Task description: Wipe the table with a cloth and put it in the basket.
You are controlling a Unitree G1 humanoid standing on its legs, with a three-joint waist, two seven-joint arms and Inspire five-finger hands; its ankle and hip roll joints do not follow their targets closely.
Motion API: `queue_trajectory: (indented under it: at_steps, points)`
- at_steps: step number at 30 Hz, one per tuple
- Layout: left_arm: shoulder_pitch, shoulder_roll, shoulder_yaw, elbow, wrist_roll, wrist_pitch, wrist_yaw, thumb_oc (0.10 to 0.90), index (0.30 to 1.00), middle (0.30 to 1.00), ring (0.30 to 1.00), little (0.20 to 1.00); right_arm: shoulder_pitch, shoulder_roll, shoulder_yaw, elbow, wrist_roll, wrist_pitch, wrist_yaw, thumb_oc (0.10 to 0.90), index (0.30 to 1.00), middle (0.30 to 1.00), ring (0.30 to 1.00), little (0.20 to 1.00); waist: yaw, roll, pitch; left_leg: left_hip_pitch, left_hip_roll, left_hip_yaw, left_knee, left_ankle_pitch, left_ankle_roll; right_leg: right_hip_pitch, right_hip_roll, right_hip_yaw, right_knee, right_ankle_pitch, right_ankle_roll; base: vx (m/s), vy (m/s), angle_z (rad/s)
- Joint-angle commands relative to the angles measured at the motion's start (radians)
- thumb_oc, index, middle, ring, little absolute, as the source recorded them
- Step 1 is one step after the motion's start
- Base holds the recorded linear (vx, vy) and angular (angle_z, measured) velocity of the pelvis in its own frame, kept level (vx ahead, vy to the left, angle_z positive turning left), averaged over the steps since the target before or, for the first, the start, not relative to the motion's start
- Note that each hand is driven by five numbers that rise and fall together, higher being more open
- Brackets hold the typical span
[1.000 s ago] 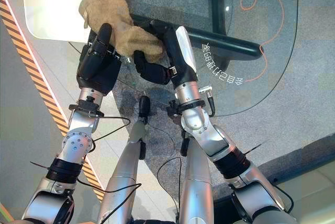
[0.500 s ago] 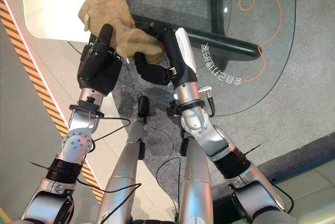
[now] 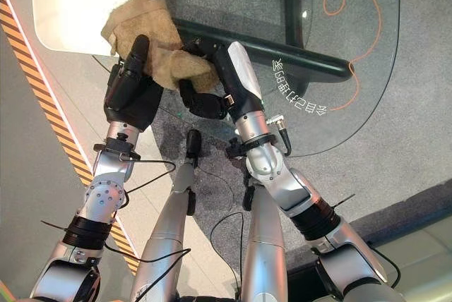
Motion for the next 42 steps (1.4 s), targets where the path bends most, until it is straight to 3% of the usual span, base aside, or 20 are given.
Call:
queue_trajectory:
  at_steps: [1,15,19,42]
  points:
    - [-0.085,-0.010,0.016,-0.176,0.013,-0.080,-0.097,0.100,0.300,0.300,0.300,0.200,-0.124,0.020,0.013,-0.081,-0.050,-0.093,0.019,0.100,0.300,0.300,0.300,0.200,0.032,-0.027,-0.025,0.011,-0.026,0.031,0.159,-0.185,0.034,0.068,-0.029,0.010,-0.324,0.227,0.090,0.00,0.000,0.00]
    - [-0.089,-0.028,0.030,-0.184,0.036,-0.145,-0.070,0.100,0.300,0.300,0.300,0.200,-0.129,0.026,0.014,-0.075,-0.054,-0.089,0.016,0.100,0.300,0.300,0.300,0.200,0.035,-0.031,-0.025,0.013,-0.028,0.027,0.158,-0.186,0.034,0.069,-0.026,0.010,-0.322,0.224,0.087,0.00,0.000,0.00]
    - [-0.091,-0.029,0.039,-0.183,0.061,-0.193,-0.050,0.100,0.300,0.300,0.300,0.200,-0.126,0.032,0.005,-0.076,-0.044,-0.089,0.007,0.800,0.900,0.900,0.900,0.900,0.036,-0.032,-0.025,0.016,-0.028,0.026,0.156,-0.185,0.033,0.072,-0.025,0.009,-0.323,0.223,0.086,0.00,0.000,0.00]
    - [-0.099,-0.055,0.091,-0.170,0.145,-0.345,0.105,0.100,0.300,0.300,0.300,0.200,-0.128,0.061,-0.012,-0.058,-0.048,-0.101,-0.012,0.800,0.900,0.900,0.900,0.900,0.041,-0.031,-0.025,0.017,-0.030,0.024,0.152,-0.182,0.030,0.074,-0.025,0.010,-0.326,0.219,0.083,0.00,0.000,0.00]
